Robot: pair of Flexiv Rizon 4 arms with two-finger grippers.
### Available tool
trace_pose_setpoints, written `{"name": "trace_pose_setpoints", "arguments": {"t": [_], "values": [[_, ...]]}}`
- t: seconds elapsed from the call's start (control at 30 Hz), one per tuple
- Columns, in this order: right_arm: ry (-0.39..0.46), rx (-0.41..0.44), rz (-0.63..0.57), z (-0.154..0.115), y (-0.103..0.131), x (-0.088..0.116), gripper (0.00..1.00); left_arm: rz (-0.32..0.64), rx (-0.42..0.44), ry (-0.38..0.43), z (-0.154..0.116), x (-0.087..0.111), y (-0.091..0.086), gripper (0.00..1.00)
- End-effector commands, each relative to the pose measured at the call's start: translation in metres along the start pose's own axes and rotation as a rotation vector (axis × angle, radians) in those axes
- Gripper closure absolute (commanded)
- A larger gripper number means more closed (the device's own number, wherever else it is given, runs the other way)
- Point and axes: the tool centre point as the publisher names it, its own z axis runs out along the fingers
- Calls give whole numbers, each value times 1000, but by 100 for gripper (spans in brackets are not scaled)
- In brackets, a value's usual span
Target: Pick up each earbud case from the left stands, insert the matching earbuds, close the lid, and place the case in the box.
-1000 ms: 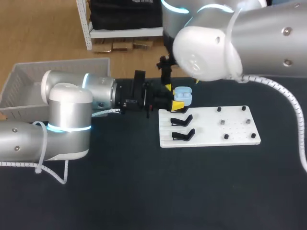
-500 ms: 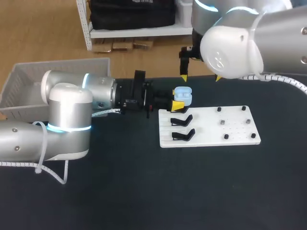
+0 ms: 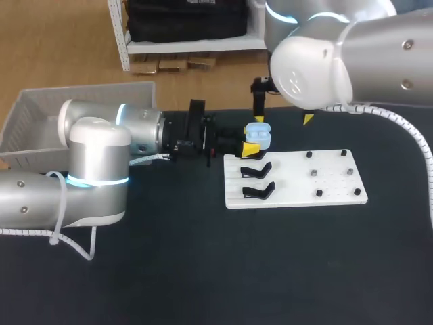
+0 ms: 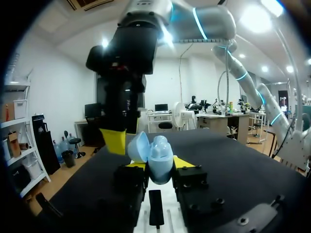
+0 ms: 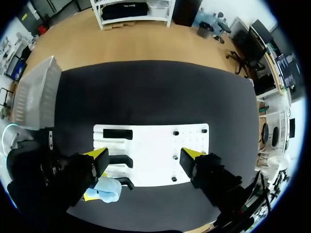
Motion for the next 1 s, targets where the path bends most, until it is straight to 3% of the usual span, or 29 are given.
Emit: {"name": "trace_pose_setpoints", "arguments": {"t": [0.03, 0.5, 0.8, 1.0], "values": [[8, 3, -10, -3, 0, 4, 2, 3, -6, -2, 0, 1, -2, 100], [42, -1, -65, -6, -1, 28, 0, 3, -6, -2, 0, 1, -2, 100], [-184, -50, 81, -34, -32, 23, 0, 3, -6, -2, 0, 1, -2, 100], [-263, -33, 38, -44, -51, 36, 0, -31, -58, 39, -18, -6, 0, 100]]}}
